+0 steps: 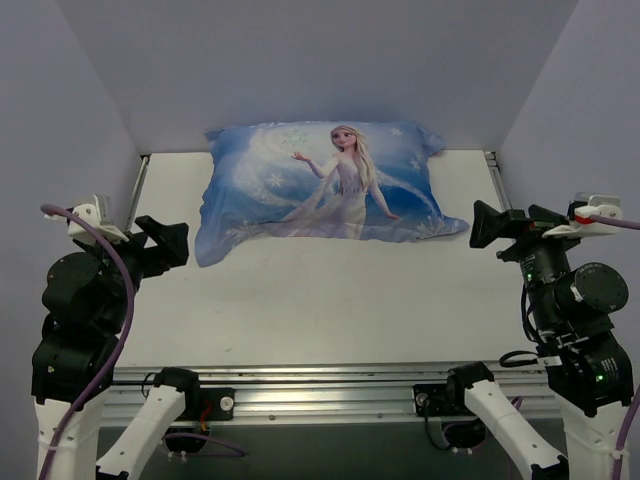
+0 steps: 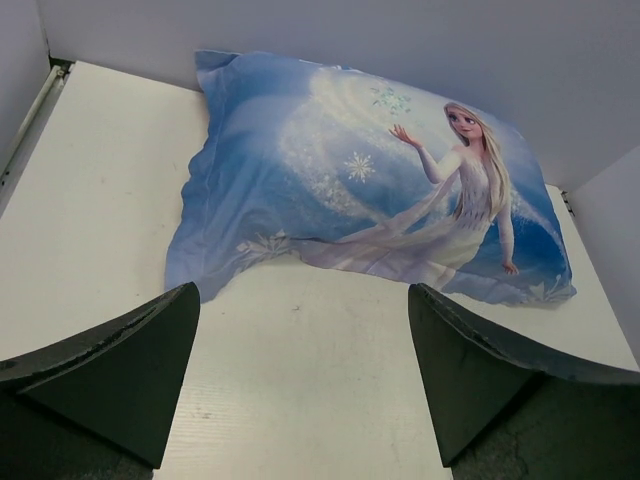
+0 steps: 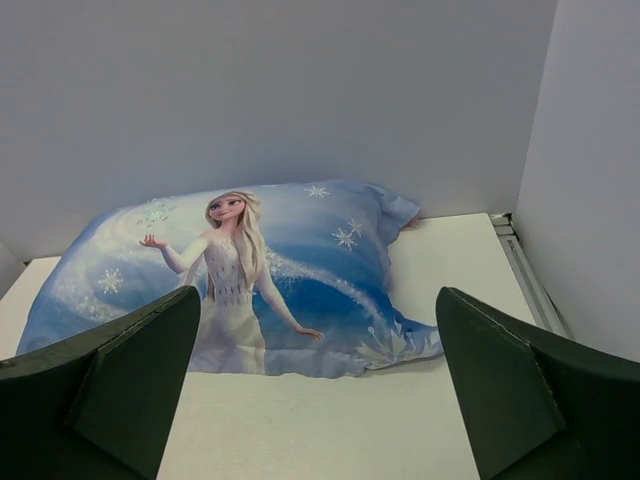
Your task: Remove the pillowcase from the pillow
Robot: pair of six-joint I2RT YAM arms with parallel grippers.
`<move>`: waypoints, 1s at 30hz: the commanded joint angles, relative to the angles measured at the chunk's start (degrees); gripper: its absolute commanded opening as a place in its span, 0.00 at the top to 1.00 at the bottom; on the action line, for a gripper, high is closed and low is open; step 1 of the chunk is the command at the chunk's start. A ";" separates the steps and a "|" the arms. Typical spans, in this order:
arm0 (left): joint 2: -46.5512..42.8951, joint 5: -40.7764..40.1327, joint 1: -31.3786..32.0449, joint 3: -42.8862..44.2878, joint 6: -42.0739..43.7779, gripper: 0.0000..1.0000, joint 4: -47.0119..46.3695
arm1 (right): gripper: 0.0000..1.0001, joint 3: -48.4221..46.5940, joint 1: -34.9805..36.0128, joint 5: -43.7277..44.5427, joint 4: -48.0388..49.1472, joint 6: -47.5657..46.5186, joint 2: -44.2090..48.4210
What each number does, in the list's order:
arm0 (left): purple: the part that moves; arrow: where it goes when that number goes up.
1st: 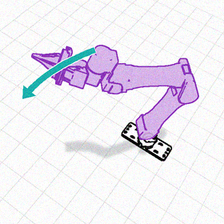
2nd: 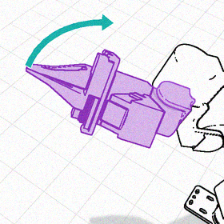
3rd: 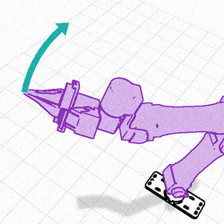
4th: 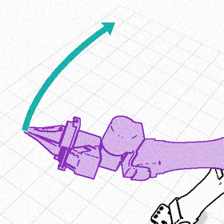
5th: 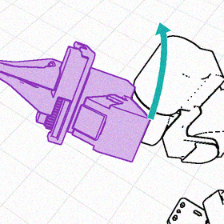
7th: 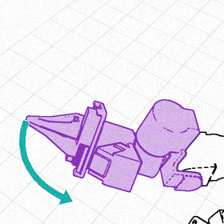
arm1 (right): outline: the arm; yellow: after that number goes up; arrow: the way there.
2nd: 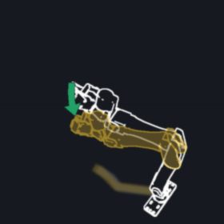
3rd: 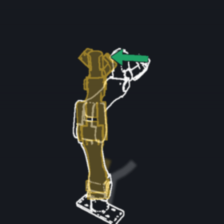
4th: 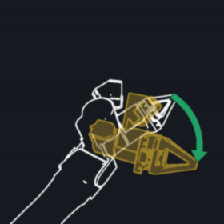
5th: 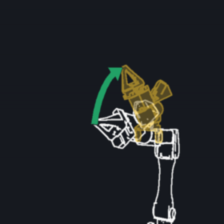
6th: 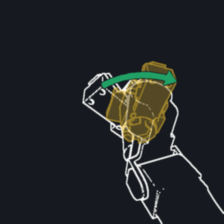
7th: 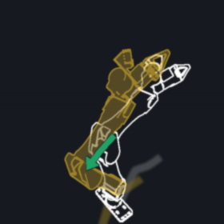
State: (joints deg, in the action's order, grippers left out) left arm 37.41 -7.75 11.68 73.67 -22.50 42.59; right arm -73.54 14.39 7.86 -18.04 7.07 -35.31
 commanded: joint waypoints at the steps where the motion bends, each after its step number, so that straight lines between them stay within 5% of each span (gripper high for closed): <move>1: 0.12 -0.42 0.27 -1.07 -1.14 0.06 1.97 | 0.00 2.25 0.37 -1.26 4.06 0.49 -1.16; 16: 5.47 2.39 0.18 -6.78 -4.48 0.06 5.31 | 0.00 7.70 0.28 -7.24 13.38 12.17 -25.47; 30: 4.96 6.61 0.18 -14.08 -5.98 0.06 3.91 | 0.00 4.29 -10.26 -19.36 25.95 4.01 -56.87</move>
State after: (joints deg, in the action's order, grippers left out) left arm 43.35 -2.61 11.68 59.81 -27.88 48.23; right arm -66.46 3.88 -7.49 2.46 15.18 -88.92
